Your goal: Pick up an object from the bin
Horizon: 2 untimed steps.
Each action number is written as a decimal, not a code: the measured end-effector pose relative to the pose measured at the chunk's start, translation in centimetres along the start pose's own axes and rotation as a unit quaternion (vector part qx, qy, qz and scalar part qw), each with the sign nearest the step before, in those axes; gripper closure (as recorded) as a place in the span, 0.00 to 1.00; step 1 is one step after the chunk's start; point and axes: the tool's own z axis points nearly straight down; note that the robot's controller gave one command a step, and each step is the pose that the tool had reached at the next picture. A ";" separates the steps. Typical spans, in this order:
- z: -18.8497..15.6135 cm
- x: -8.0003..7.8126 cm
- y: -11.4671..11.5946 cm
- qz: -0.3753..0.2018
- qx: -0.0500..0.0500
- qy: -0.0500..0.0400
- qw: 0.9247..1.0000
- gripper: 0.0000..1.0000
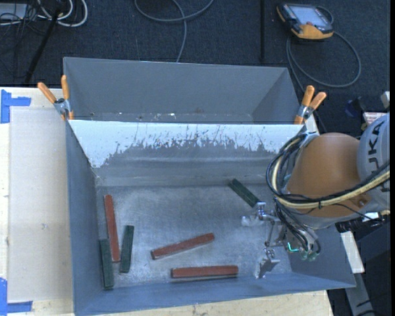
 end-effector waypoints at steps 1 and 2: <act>-0.4 -0.2 0.0 -0.001 0.000 -0.004 1.000 0.00; 3.7 -3.4 3.6 -0.046 0.001 -0.007 0.999 0.00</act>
Offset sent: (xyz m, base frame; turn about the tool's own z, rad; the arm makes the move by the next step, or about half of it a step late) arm 0.0524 0.0617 -0.0667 -0.1540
